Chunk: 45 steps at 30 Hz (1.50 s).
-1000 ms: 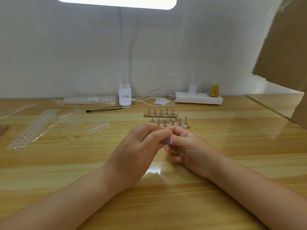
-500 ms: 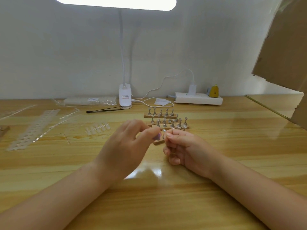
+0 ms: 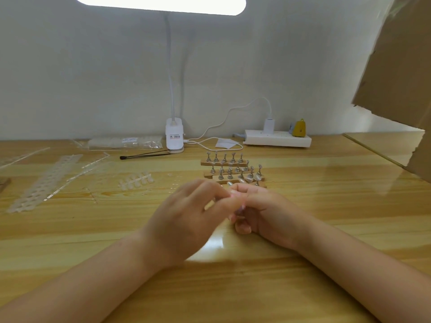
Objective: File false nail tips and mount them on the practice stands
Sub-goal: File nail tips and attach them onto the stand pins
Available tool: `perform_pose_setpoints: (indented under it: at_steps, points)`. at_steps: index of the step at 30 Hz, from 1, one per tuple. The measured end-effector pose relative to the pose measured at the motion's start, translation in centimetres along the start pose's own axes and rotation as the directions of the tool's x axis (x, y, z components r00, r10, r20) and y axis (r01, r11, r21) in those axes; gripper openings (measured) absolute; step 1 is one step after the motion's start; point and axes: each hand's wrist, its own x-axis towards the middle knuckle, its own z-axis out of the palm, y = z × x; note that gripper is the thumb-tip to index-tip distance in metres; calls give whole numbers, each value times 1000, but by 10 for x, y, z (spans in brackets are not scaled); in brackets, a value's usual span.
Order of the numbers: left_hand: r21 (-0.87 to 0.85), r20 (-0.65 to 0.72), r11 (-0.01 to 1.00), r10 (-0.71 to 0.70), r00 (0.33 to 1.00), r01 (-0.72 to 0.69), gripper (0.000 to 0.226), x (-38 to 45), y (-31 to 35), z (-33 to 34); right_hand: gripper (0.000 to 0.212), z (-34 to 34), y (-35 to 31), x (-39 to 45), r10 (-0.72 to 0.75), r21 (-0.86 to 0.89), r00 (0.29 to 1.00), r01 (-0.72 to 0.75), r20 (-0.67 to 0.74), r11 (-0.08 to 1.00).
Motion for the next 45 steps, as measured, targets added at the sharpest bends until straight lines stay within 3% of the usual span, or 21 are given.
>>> perform_pose_setpoints:
  at_steps: [4,8,12,17,23,26,28,31,36,39,42,45]
  points:
    - [20,-21,996,-91,996,92,20,-2,-11,-8,9,-1,0,-1,-7,50,1000,8,-10,999]
    - [-104,-55,992,-79,995,73,17,4,6,-3,6,-3,2,0,-28,34,1000,28,-3,999]
    - [-125,32,971,-202,979,205,17,0,-2,-5,6,-3,1,0,-41,96,999,43,-19,994]
    - [-258,-34,940,-239,970,222,25,2,2,-3,8,-1,3,0,-54,76,998,56,-32,996]
    - [-194,55,922,-330,942,335,22,-4,-3,0,6,0,0,-1,-62,77,998,64,-33,995]
    - [-297,-18,901,-335,942,314,27,1,0,-1,8,1,1,-1,-59,77,997,63,-55,995]
    - [-326,23,888,-335,942,324,29,2,3,1,8,1,1,0,-61,93,996,68,-69,993]
    - [-234,108,904,-341,934,357,25,-3,1,1,6,1,0,0,-57,124,995,66,-80,990]
    - [-229,-36,941,-265,964,250,26,1,-1,-4,10,3,2,0,-52,96,994,62,-100,993]
    - [-174,14,964,-202,979,201,23,3,3,-1,9,3,2,0,-47,99,992,59,-115,993]
    - [-87,82,955,-278,957,285,21,-1,-2,-1,8,2,-1,-1,-46,123,994,58,-100,991]
    - [-133,-15,967,-223,975,219,22,-1,-3,-1,7,2,1,0,-47,106,995,57,-87,993]
